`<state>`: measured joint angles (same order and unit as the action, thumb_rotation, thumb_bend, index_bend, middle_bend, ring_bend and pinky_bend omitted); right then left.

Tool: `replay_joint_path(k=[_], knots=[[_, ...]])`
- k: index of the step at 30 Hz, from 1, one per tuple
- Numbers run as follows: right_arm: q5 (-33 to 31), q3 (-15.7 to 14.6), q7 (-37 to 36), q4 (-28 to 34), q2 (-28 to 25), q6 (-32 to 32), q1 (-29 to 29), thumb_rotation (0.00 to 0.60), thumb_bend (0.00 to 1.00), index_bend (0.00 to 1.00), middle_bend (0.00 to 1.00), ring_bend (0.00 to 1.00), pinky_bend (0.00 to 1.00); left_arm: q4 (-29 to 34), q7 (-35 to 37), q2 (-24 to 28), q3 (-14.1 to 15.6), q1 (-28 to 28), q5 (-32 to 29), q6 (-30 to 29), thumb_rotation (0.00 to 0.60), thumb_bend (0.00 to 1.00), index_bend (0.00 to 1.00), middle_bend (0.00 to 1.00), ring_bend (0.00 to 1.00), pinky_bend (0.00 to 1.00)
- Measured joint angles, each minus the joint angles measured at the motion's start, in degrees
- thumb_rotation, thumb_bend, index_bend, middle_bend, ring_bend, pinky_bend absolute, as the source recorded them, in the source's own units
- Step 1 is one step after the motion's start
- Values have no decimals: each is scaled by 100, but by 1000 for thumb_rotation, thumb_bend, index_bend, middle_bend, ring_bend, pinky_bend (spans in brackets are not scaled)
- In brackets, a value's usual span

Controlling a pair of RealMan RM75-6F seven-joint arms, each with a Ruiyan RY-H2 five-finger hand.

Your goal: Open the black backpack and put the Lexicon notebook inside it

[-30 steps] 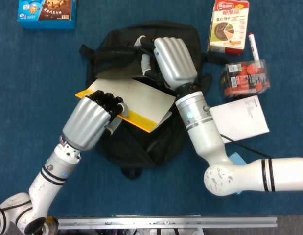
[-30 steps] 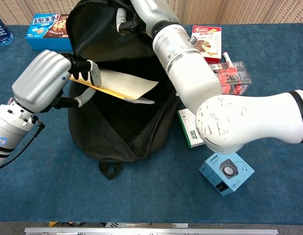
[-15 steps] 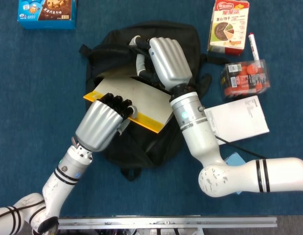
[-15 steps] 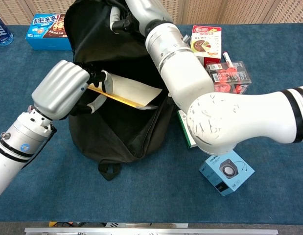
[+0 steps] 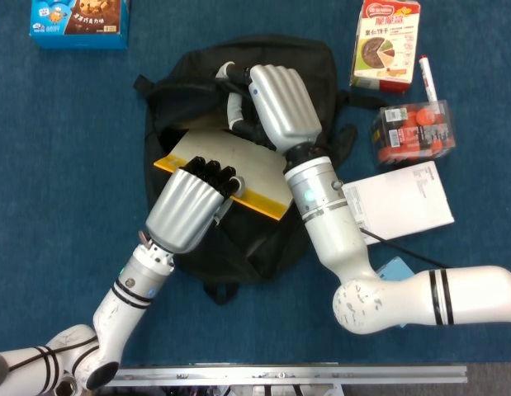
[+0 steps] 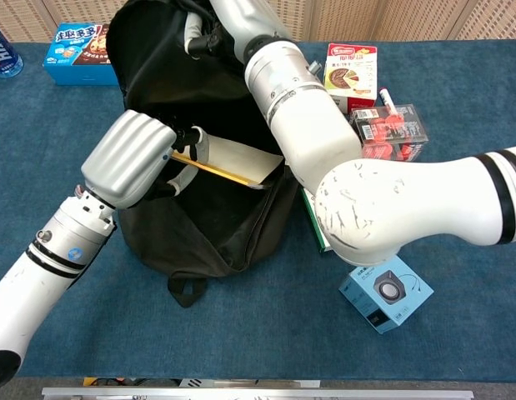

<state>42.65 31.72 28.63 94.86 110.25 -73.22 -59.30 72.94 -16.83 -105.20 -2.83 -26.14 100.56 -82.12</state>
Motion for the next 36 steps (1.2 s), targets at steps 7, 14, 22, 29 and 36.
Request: replay_joint_path(k=[7,14,22,29,36], knots=[[0,-13,-15,22,-23,-12,10,600,738,572,547,558,759,-339,-28,-296,-180,-67,-134,-48,600,371,619,594,503,553],[-7,7,-46,34,-61,-19,25,600,738,572,547,558,759,-557,-100,-471,-231,-112,-256,-23,600,372,618,594,503,553],[-58,3,-69,-12,-64,-5,26,600,738,572,547,558,759,-618,-364,-537,-155,-156,-400,263,600,317,587,542,500,559],[-101,24,-66,-32,-86,-2,20,600,738,572,547,558,759,-366,-855,-484,-178,-120,-668,445,600,140,329,326,347,547],[-115,16,-126,-83,-98,50,22,600,738,572,547,558,759,214,-1338,-217,-167,-6,-790,422,600,131,135,235,260,512]])
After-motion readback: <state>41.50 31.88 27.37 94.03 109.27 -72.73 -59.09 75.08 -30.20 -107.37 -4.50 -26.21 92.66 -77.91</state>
